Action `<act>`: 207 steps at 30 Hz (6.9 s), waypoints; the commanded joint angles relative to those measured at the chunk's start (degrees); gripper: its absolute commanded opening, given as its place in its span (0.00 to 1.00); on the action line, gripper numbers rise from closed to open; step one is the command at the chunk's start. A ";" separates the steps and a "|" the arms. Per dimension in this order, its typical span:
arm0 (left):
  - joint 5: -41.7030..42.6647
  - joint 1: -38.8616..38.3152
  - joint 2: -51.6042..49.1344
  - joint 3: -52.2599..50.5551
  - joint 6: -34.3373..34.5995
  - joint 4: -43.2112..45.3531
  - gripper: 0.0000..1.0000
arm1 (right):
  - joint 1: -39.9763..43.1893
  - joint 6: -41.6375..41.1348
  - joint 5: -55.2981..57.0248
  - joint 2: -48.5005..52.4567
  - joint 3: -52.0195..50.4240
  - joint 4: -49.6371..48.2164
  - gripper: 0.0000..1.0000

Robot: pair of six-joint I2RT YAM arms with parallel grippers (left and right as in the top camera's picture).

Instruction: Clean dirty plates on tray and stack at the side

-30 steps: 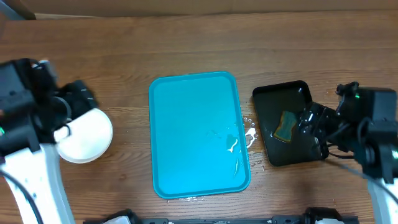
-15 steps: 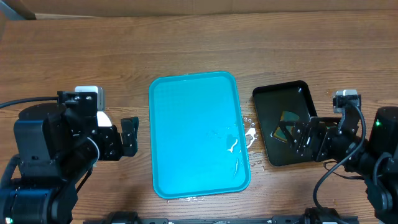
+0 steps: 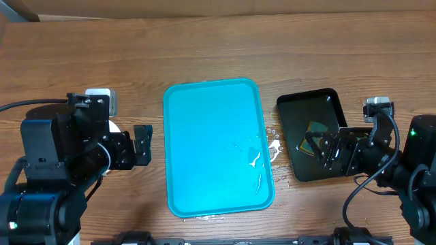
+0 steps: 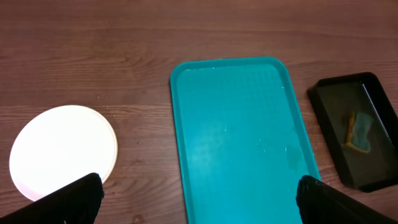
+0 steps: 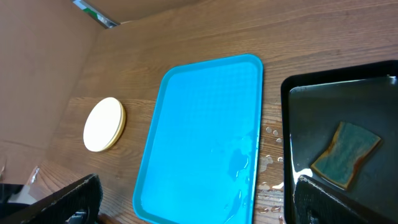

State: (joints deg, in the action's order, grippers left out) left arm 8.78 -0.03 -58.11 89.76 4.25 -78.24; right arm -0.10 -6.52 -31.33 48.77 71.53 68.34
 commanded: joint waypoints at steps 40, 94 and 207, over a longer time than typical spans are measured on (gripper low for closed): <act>-0.37 -0.37 -6.75 0.72 -1.07 0.04 1.00 | -4.44 6.99 17.35 -48.63 -71.10 -72.41 1.00; -1.40 -2.56 27.43 -45.11 -0.85 51.89 1.00 | -4.72 6.97 17.35 -48.39 -71.06 -64.85 1.00; -0.35 -1.07 57.75 -89.48 -0.87 74.60 1.00 | -4.72 6.97 17.35 -48.39 -71.06 -64.87 1.00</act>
